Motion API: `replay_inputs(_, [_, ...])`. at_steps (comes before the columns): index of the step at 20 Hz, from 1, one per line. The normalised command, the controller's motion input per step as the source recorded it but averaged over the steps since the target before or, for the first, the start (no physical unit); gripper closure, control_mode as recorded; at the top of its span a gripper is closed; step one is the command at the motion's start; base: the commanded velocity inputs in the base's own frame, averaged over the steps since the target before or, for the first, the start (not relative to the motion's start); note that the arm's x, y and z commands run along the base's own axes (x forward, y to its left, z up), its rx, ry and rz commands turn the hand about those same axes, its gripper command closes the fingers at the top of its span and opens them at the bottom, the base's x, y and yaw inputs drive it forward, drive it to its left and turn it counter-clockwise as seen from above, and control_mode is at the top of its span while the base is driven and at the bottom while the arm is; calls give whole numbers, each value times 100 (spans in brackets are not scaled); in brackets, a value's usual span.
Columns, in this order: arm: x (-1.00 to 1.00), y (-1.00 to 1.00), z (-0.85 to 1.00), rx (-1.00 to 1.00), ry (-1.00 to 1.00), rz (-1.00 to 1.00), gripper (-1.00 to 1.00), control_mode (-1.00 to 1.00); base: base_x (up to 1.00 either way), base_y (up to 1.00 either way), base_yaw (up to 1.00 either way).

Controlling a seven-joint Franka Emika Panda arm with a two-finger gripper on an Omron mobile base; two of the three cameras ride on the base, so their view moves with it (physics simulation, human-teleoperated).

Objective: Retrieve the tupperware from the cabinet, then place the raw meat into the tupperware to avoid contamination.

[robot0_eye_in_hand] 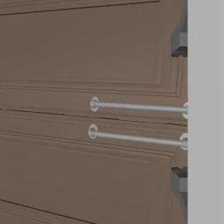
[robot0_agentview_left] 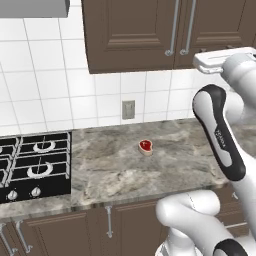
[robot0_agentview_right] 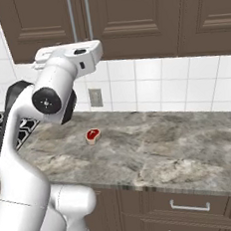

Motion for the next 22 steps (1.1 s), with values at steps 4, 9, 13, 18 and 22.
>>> replay_inputs(4, [27, 0, 0, 5, 0, 0, -100, -100, 0, 0, 0])
replay_inputs(9, [29, 0, 1, 4, 0, 0, -100, -100, 0, 0, 0])
replay_inputs(13, [27, 1, 5, 2, 0, 0, -100, -100, 0, 0, 0])
replay_inputs(18, [22, 0, 3, 0, 0, 0, -100, -100, 0, 0, 0])
replay_inputs(22, [24, 0, 0, 0, 0, 0, -100, -100, 0, 0, 0])
